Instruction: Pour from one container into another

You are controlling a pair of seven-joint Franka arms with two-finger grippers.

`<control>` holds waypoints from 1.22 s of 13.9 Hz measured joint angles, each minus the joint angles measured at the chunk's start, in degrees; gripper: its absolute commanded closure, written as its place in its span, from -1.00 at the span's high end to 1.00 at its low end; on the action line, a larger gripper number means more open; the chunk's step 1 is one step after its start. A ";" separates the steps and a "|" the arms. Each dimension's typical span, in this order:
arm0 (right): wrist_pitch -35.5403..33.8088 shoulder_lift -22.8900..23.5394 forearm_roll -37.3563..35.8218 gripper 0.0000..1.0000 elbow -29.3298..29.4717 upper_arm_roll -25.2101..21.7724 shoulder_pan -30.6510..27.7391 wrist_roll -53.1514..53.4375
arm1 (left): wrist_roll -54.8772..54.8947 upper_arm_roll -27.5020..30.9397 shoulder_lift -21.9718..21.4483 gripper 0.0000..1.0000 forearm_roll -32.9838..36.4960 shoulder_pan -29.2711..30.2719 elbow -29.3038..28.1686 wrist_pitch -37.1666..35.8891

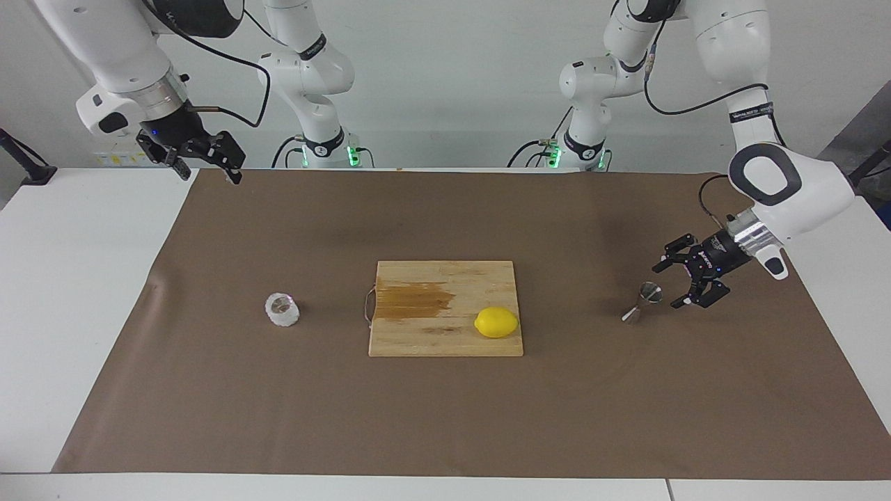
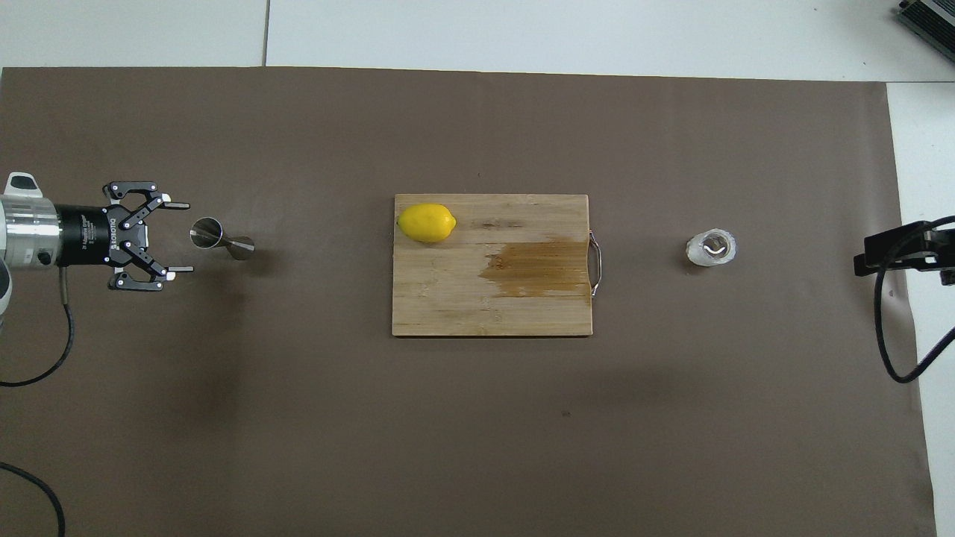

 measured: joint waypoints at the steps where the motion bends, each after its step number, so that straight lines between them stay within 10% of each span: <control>1: 0.00 0.00 0.00 1.00 0.00 0.00 0.00 0.00 | -0.02 -0.02 0.00 1.00 -1.00 -0.46 -0.50 0.89; 17: 0.00 0.00 0.00 1.00 0.00 0.00 0.00 0.00 | -0.19 -0.20 0.00 1.00 -3.62 -2.57 -2.09 3.92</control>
